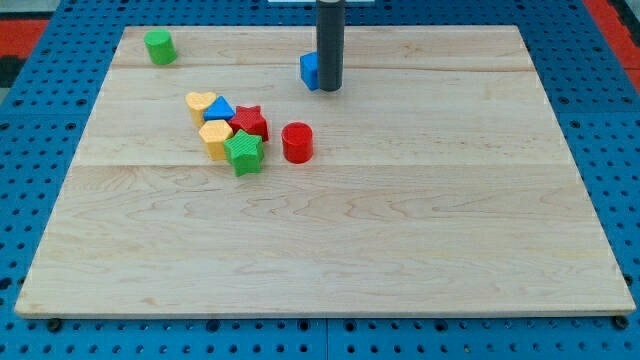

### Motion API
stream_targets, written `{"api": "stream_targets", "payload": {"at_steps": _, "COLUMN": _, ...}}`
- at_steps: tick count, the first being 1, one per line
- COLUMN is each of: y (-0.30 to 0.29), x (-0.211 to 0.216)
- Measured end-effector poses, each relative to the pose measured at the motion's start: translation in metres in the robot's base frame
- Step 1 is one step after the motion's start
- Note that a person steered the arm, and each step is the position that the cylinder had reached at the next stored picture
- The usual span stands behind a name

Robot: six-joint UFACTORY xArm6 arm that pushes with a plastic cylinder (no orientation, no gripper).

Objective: Slide the blue cube towards the top center

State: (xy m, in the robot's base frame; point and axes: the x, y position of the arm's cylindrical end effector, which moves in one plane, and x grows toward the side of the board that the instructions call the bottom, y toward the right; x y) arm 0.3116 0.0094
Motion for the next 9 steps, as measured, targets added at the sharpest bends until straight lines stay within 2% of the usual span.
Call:
{"api": "stream_targets", "payload": {"at_steps": 3, "y": -0.061, "x": -0.014}}
{"api": "stream_targets", "payload": {"at_steps": 6, "y": -0.015, "x": -0.061}}
{"api": "stream_targets", "payload": {"at_steps": 7, "y": 0.02, "x": -0.062}}
{"api": "stream_targets", "payload": {"at_steps": 8, "y": 0.021, "x": -0.06}}
{"api": "stream_targets", "payload": {"at_steps": 9, "y": 0.034, "x": -0.032}}
